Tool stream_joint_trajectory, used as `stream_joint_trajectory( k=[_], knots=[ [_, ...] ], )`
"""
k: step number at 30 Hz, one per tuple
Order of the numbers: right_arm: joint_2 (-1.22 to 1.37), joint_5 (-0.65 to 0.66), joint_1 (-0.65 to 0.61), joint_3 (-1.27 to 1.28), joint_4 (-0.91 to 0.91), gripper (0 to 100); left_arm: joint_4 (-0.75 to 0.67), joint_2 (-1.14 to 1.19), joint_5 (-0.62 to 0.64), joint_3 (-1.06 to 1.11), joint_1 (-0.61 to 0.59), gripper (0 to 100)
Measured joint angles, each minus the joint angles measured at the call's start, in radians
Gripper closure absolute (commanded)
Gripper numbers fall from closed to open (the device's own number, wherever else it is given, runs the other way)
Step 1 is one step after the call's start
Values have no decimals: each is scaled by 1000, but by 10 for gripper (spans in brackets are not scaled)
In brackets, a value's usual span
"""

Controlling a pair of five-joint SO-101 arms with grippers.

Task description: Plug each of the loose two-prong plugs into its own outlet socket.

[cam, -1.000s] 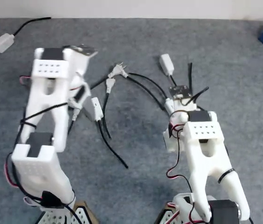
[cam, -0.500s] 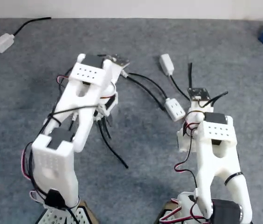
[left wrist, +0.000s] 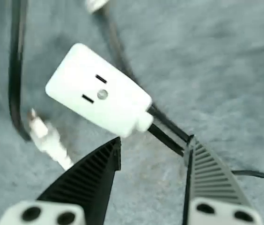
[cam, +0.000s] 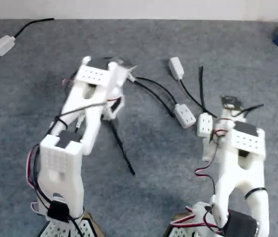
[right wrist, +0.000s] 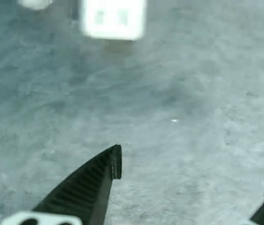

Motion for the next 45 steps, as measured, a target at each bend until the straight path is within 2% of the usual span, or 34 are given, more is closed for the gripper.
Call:
stream_joint_trajectory(
  k=[4,8,11,15,20,24,29,35,38,45],
  knots=[
    [0,-15,187,-35,0,548,18,3,-141,-150,121,761],
    [0,-15,387,-43,-14,548,25,3,-315,-236,178,761],
    [0,-15,454,-43,-20,548,25,5,-422,-262,183,753],
    [0,-25,523,-43,-40,548,-34,74,-552,-275,192,681],
    [0,-25,678,-43,-130,548,-92,193,-582,-324,265,655],
    [0,-25,781,-43,-173,548,-103,298,-526,-456,339,654],
    [0,-6,766,-26,-180,548,-106,442,-404,-698,396,652],
    [0,58,601,115,-183,548,-124,560,-353,-933,391,652],
    [0,58,551,146,-212,548,-158,571,-356,-968,393,652],
    [0,58,542,160,-226,548,-296,588,-367,-951,394,654]
  ],
)
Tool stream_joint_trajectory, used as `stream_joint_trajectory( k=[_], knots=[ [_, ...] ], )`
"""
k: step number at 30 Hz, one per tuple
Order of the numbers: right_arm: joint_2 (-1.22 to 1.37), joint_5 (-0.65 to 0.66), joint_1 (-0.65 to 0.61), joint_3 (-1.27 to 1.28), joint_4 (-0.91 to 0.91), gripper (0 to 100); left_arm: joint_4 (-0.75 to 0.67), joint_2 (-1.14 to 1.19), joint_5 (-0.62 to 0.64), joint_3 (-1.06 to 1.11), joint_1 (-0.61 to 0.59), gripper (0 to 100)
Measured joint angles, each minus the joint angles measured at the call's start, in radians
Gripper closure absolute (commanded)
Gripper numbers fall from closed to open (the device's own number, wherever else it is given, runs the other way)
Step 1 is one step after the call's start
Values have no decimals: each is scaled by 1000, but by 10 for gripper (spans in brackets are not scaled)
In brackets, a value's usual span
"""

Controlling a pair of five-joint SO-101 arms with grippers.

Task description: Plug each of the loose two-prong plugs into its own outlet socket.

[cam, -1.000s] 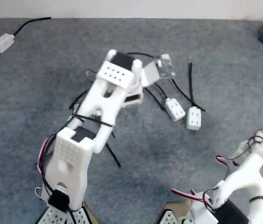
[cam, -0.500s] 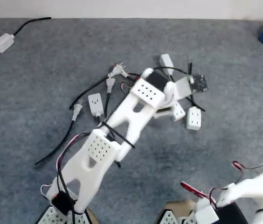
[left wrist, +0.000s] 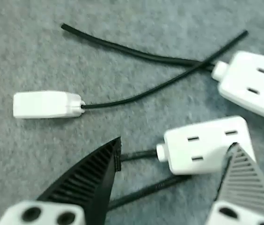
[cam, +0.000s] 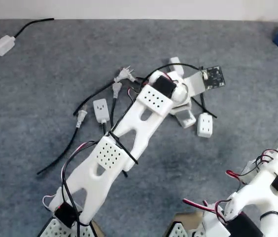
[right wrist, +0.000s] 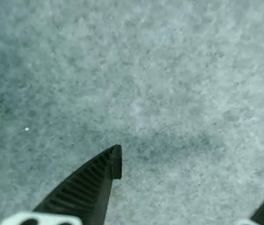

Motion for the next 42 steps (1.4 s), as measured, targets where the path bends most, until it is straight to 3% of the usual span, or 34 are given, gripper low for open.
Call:
stream_joint_trajectory(
  k=[4,9,15,21,28,35,42],
  knots=[
    [0,0,0,0,0,548,-95,15,-8,72,-6,655],
    [0,0,-3,0,0,548,-118,43,-31,98,11,655],
    [0,8,-40,0,0,548,110,35,-25,63,23,655],
    [0,8,-138,0,41,548,388,46,138,-98,17,678],
    [0,9,-218,-8,95,548,419,5,287,-77,-112,691],
    [0,9,-226,-20,103,548,419,-138,298,176,-172,691],
    [0,9,-226,-20,103,548,385,-252,298,193,-166,692]
  ],
)
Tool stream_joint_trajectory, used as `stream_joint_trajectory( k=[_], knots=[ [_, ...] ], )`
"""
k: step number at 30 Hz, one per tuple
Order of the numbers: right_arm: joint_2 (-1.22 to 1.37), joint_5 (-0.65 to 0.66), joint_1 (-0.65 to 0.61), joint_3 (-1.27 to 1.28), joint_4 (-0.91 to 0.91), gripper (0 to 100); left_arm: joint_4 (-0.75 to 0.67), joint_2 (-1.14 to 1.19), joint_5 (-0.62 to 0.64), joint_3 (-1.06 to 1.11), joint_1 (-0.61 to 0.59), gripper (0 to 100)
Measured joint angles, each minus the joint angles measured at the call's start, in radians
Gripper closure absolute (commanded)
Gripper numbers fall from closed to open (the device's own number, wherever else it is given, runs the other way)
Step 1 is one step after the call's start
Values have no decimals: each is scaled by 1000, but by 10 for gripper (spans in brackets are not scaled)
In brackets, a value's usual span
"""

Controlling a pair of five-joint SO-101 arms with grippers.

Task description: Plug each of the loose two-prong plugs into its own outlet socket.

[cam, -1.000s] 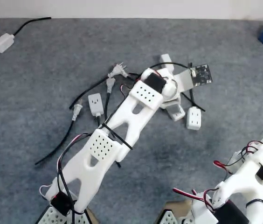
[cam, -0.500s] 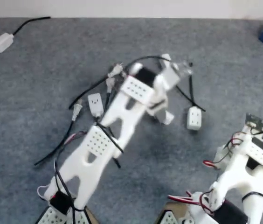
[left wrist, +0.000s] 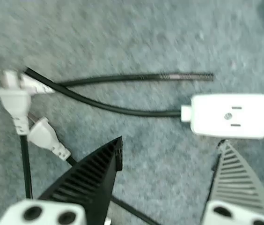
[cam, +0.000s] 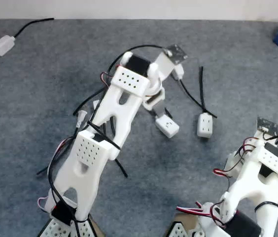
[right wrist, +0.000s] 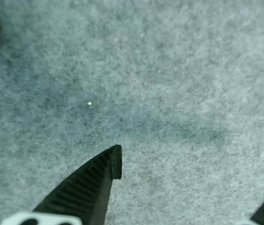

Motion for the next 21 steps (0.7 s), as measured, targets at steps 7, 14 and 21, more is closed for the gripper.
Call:
stream_joint_trajectory(
  k=[7,14,21],
  knots=[
    [0,0,0,0,0,548,-71,86,0,3,74,695],
    [0,0,0,-2,0,548,0,173,32,-40,55,735],
    [0,0,0,-2,28,548,18,97,51,106,-5,733]
  ],
)
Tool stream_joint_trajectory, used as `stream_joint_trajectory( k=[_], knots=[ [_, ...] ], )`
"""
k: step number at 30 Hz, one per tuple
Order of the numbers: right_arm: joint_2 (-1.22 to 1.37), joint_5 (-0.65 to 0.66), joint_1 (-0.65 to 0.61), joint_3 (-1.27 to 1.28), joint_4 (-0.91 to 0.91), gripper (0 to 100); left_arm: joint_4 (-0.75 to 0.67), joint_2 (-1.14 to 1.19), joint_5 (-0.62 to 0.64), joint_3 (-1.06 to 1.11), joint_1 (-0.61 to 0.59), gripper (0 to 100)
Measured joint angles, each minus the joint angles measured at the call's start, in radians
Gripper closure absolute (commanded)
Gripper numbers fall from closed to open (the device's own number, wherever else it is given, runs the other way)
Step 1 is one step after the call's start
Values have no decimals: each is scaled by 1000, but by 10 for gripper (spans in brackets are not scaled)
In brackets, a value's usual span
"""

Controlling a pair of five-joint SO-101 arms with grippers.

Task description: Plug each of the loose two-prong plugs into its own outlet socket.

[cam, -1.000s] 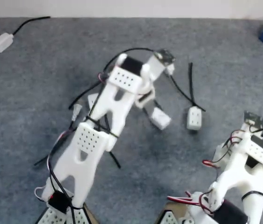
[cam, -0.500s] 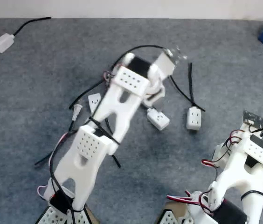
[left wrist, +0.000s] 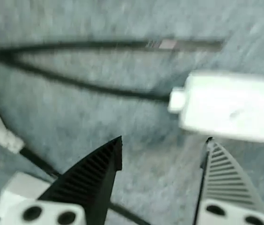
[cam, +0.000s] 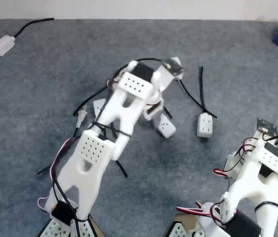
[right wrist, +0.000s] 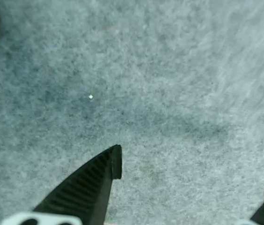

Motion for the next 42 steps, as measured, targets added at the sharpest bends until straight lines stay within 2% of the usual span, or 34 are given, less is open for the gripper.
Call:
stream_joint_trajectory(
  k=[3,8,12,18,27,33,38,42],
  knots=[
    [0,0,0,0,0,548,0,-46,2,120,-6,734],
    [0,0,0,0,0,548,0,-80,-2,198,3,733],
    [0,0,9,-8,0,548,0,-110,0,150,5,732],
    [0,0,15,-32,25,548,0,-160,-2,-28,98,732],
    [0,0,15,-37,26,548,0,55,0,-68,114,738],
    [0,0,15,-68,28,548,9,68,-2,-20,100,738],
    [0,0,15,-68,26,548,3,72,0,68,91,817],
    [0,0,15,-68,26,548,2,48,2,144,87,799]
  ],
)
